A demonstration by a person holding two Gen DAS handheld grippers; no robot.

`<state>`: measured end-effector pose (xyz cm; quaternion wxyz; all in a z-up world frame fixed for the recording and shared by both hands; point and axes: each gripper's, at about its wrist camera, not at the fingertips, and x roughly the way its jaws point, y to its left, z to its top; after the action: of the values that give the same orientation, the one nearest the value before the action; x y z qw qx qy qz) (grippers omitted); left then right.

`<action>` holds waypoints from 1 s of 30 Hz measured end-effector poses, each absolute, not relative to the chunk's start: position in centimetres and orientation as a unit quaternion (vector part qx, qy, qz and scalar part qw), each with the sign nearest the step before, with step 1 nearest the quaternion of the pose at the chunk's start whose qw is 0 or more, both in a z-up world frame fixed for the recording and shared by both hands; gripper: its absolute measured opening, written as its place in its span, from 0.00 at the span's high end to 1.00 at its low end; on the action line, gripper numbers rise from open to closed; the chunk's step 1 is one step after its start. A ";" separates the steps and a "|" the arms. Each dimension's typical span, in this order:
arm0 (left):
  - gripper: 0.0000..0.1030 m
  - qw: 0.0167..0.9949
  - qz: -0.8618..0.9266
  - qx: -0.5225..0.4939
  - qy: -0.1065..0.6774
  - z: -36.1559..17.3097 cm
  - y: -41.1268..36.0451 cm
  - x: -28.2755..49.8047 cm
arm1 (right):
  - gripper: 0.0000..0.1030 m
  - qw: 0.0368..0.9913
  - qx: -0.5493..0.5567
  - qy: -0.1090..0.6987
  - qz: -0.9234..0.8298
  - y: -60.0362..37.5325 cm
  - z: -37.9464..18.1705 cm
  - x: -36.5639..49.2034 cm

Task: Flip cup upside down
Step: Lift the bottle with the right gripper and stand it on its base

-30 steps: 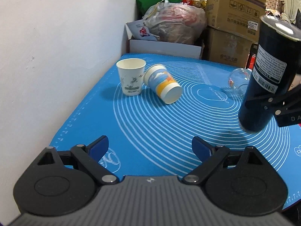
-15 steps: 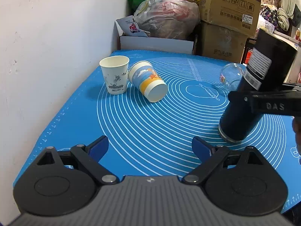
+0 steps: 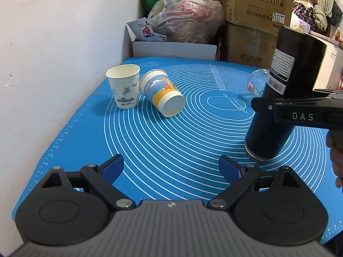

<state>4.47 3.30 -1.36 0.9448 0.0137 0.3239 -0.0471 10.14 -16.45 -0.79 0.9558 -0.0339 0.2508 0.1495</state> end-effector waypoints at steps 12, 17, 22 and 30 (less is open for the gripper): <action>0.08 0.949 -0.052 0.021 0.309 -0.3 2.4 3.7 | 0.00 0.964 0.000 0.232 0.132 -17.6 0.2 8.2; 0.08 0.952 -0.060 0.030 0.300 0.4 1.6 2.9 | 0.00 0.968 0.013 0.221 0.115 -18.5 0.3 5.1; 0.08 0.953 -0.064 0.037 0.293 1.1 0.7 1.8 | 0.00 0.971 0.021 0.215 0.098 -19.3 0.7 2.3; 0.08 0.955 -0.072 0.046 0.285 2.2 -0.5 -0.3 | 0.00 0.977 0.015 0.200 0.069 -20.3 2.0 -2.0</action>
<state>-0.30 -0.49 2.20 0.9549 0.0456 0.2845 -0.0720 -2.04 -20.31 1.96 0.9773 0.0147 0.1997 0.0695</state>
